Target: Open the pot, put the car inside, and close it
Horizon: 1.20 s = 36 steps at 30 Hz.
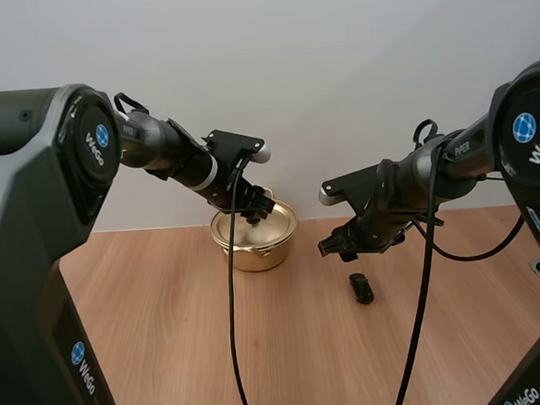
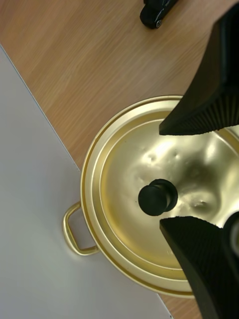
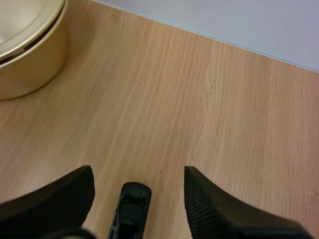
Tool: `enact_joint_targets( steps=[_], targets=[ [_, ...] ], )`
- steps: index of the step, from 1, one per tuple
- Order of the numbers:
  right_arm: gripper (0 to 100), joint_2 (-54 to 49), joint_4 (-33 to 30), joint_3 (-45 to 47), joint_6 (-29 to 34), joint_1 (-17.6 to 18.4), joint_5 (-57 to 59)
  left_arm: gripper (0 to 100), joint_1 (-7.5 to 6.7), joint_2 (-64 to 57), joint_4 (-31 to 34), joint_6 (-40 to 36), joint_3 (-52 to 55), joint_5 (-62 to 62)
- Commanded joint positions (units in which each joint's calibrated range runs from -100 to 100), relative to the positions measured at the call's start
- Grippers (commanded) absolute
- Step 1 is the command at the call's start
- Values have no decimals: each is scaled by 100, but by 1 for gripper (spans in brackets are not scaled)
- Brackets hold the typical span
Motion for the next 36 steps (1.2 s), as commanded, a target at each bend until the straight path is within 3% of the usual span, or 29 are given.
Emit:
enact_joint_targets(
  steps=[1, 15, 32, 36],
  targets=[
    [88, 2, 1, -2, 3, 4, 25, 80, -2, 109, -7, 1, -94, 0],
    [88, 18, 95, -2, 3, 4, 231, 80, -2, 592, -12, 31, -399, -430],
    [88, 1051, 112, 11, 3, 4, 416, 80, -2, 756, -300, 355, -596, -514],
    [79, 1111, 112, 11, 3, 4, 505, 79, -2, 756, -300, 396, -596, -588]
  ],
)
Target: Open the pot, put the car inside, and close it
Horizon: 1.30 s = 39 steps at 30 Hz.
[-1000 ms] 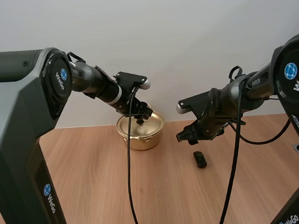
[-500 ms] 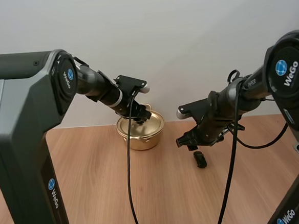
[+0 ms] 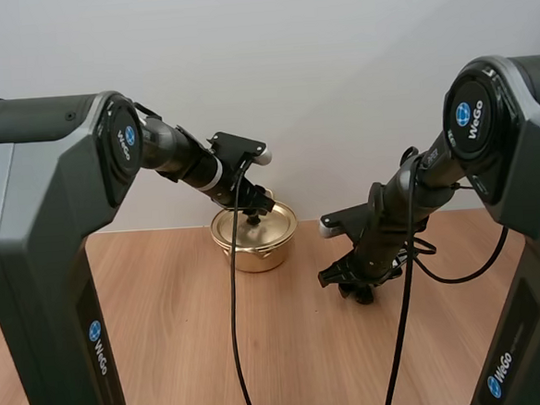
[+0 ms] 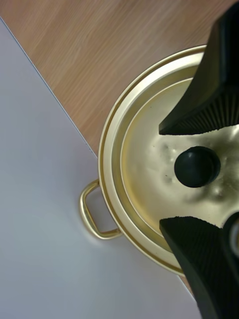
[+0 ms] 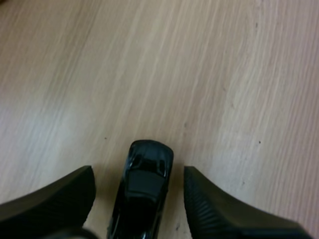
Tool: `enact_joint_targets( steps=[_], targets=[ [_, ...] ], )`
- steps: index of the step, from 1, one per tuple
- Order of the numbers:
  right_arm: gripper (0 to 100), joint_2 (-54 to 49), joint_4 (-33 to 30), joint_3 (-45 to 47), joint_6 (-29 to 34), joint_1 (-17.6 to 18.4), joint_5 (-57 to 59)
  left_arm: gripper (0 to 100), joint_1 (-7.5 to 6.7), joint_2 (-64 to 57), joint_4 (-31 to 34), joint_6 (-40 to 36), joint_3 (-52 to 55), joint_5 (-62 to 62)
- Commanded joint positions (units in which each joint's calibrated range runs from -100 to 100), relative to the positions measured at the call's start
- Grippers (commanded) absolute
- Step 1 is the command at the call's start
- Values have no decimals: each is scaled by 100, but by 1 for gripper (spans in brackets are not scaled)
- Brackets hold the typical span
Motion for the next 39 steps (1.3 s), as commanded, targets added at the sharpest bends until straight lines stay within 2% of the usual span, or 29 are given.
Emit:
enact_joint_targets(
  steps=[1, 6, 9, 11, 12, 14, 16, 17, 23, 27, 30, 35, 38, 39],
  targets=[
    [73, 5, -9, 11, 3, 4, 86, 78, -2, 2, 4, 3, 6, -69],
    [36, 5, 1, 11, 3, 4, 160, 74, -2, 75, 4, 11, 6, -127],
    [0, 5, 1, 11, 12, 4, 217, 73, -2, 204, 4, 11, 6, -82],
    [0, 5, 1, 11, 12, 4, 256, 66, -2, 287, 4, 1, 6, -63],
    [0, -8, 1, 11, 12, 4, 256, 57, -2, 317, -7, 1, 6, -4],
    [0, -82, 1, -2, 12, 4, 238, 34, -2, 336, -32, 1, 6, -4],
    [0, -225, 1, -58, 12, 4, 187, 5, -2, 323, -109, 1, 6, -64],
    [0, -320, -11, -119, 12, 4, 226, 0, -2, 309, -109, 1, -8, -78],
    [0, -897, 133, -760, 12, 4, 410, 0, 24, 6, -146, -49, -10, 210],
    [0, -907, 271, -1340, -41, 4, 550, 0, 158, -674, -301, -129, -10, 255],
    [0, -883, 510, -1609, -206, 4, 569, 0, 365, -1381, -704, -129, -23, 423],
    [0, -606, 1873, -2165, -1469, 11, 844, 0, 949, -2501, -2108, 29, -71, 1623],
    [0, -92, 2482, -2646, -1909, 97, 1219, 0, 1249, -3040, -2646, 113, -71, 2311],
    [0, 36, 2532, -2718, -1943, 134, 1295, 0, 1288, -3129, -2675, 113, -71, 2339]
  ],
)
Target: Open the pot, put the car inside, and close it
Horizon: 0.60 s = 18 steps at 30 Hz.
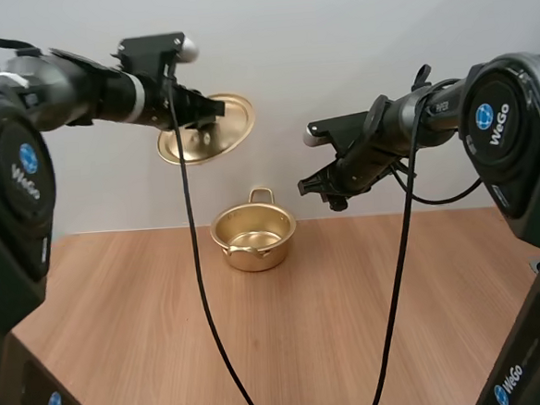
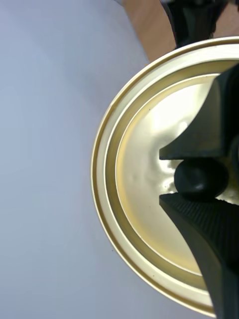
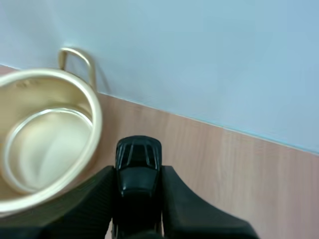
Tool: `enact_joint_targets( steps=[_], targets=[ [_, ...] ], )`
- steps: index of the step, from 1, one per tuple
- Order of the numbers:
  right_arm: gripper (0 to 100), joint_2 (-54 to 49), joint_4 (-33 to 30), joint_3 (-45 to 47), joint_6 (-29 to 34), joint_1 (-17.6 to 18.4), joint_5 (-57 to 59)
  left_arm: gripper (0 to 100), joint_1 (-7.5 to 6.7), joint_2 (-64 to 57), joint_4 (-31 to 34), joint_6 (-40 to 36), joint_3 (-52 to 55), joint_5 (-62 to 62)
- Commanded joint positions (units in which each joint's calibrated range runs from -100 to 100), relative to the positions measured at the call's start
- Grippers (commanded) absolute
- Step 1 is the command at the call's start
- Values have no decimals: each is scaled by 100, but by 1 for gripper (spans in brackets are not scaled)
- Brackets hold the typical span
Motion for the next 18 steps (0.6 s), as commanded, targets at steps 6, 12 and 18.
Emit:
enact_joint_targets(
  steps=[6, 12, 18],
  targets=[
    [0, 1535, 891, -1316, -904, 705, 536, 0, 465, -1360, -1009, -136, -4, 687],
    [0, 2306, 842, -1675, -904, 1032, 514, 0, 555, -1402, -1011, -400, -4, 664],
    [0, 2588, 821, -1675, -904, 1037, 296, 0, 555, -1402, -987, -400, -4, 664]
  ],
)
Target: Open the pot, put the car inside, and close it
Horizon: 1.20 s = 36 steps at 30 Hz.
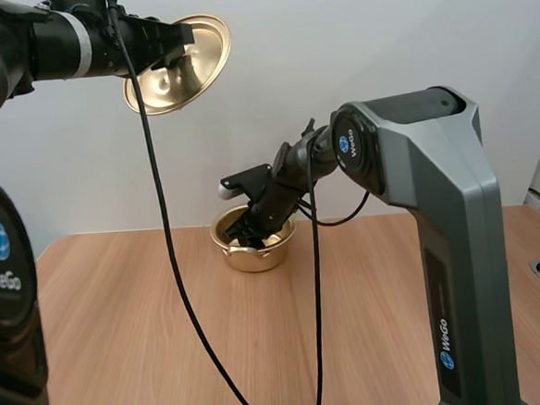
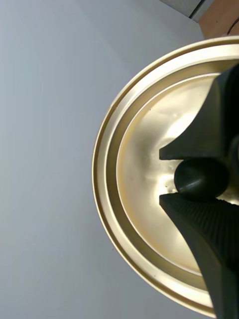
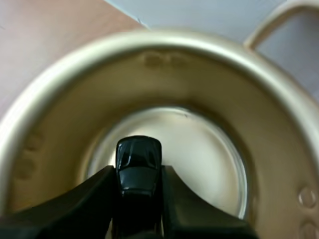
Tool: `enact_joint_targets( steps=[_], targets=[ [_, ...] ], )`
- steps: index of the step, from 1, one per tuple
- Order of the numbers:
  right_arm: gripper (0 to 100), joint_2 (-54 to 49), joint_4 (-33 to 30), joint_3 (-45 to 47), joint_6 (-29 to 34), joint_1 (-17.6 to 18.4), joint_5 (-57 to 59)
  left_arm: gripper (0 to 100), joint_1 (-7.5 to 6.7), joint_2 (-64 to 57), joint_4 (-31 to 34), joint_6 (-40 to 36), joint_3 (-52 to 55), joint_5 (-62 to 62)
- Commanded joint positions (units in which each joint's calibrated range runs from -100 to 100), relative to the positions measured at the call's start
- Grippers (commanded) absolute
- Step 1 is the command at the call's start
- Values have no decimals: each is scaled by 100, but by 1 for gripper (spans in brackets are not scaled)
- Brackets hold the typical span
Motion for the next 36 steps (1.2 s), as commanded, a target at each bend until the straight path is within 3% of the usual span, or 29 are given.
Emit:
enact_joint_targets(
  steps=[1, 4, 5, 6, 10, 12, 14, 15, 19, 23, 30, 32, 36],
  targets=[
    [11, -2, 34, -5, -6, -1, -117, 0, 3, 1, 28, 1, -4, -2],
    [59, -2, 49, -5, -6, -1, -165, 0, 3, 1, 56, 1, -4, -2],
    [72, -2, 49, -5, -6, -1, -184, 0, 3, 1, 83, 1, -4, -2],
    [76, -19, 49, -5, -6, -1, -182, 0, 3, 1, 93, 1, -4, -2],
    [54, -338, 108, -5, -6, -71, -15, 0, 3, 1, 121, 25, -4, -2],
    [35, -620, 126, -5, 45, -170, 112, 0, 3, 1, 193, 50, -4, -60],
    [7, -1016, 184, 52, 115, -380, 313, 0, -5, 1, 361, 50, -4, -196],
    [0, -1195, 261, 131, 124, -490, 310, 0, -25, 1, 484, 40, -4, -281],
    [0, -2196, 452, 761, 124, -1085, 310, 0, -198, 90, 1045, 40, -4, -411],
    [0, -3211, 452, 1728, 49, -1455, 4, 0, -625, 366, 1608, -50, 90, -877],
    [0, -4743, 467, 3247, -3, -1504, -763, 0, -1352, 907, 2749, -469, 723, -2225],
    [0, -5064, 455, 3510, -3, -1504, -817, 0, -1445, 1087, 2821, -486, 923, -2523],
    [0, -5523, 455, 3844, -3, -1504, -798, 0, -1495, 1500, 2821, -450, 1085, -2704]
  ],
)
